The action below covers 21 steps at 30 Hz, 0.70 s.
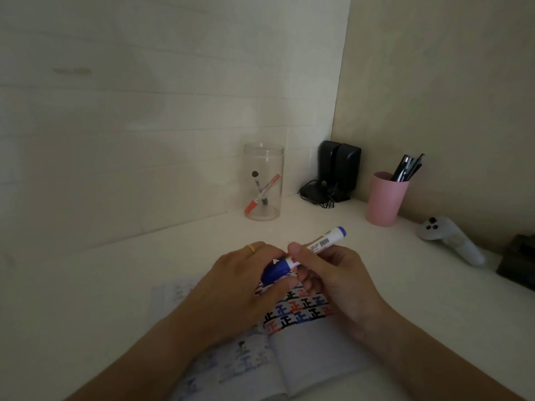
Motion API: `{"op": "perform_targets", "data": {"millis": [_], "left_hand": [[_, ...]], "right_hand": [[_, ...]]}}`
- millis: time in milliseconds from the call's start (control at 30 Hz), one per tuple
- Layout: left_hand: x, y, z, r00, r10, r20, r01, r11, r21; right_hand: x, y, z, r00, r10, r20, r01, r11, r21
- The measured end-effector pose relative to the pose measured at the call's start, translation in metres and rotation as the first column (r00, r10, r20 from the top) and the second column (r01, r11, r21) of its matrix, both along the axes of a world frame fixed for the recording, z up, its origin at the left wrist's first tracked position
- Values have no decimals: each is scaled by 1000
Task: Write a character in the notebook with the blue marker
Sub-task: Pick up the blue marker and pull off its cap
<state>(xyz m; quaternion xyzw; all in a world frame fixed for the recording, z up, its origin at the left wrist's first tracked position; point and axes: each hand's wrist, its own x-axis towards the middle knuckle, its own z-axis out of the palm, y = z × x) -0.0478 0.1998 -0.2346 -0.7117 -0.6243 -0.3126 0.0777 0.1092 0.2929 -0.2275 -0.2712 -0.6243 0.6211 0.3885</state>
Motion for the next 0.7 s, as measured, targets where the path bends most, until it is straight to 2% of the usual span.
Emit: {"op": "perform_targets", "data": {"millis": [133,167,200,267,333,367,400,433,467,500,533,567,633,667,700], "left_hand": [[7,-1,1,997,-1,-82,2,1000,12],[9,0,2,998,-11,-59,12,1000,5],[12,1,5,999,-48,24,48,999,-24],[19,0,9,943,-110,315,141,987,-77],[22,-3,13,779,-89,620,228,962,-148],[21,-4,13,704,-67,707,272,945,-180],[19,-5,11,695,-53,717,286,935,-209],[16,-4,9,756,-68,651,264,942,-207],[12,-2,8,885,-121,449,218,960,-173],[9,-1,10,979,-102,178,125,984,-125],[6,-1,10,997,-52,-63,48,996,-70],[4,-2,13,974,32,-224,-42,998,-43],[1,-8,18,948,163,-274,-156,987,49],[-2,-12,17,954,201,-221,-189,979,76],[-8,-12,15,971,215,-106,-205,973,104]], "right_hand": [[-1,-1,2,999,5,-42,-3,999,44],[-1,-1,3,998,1,-63,2,999,49],[-2,-1,3,997,-5,-78,9,999,52],[-1,-2,5,995,-1,-96,7,998,58],[1,-2,7,992,41,-118,-33,997,67],[1,-3,7,991,61,-117,-52,996,79],[1,-4,6,992,75,-105,-65,994,92],[-1,-5,4,993,79,-93,-70,992,101],[-3,-4,3,994,67,-90,-57,993,105],[-5,-2,1,995,22,-102,-13,996,87],[-5,6,0,988,-76,-133,81,996,27],[-2,16,0,962,-203,-180,194,979,-69],[13,39,3,890,-381,-250,328,916,-230],[21,45,2,884,-391,-256,331,911,-248],[25,48,-1,899,-359,-252,300,922,-246]]}}
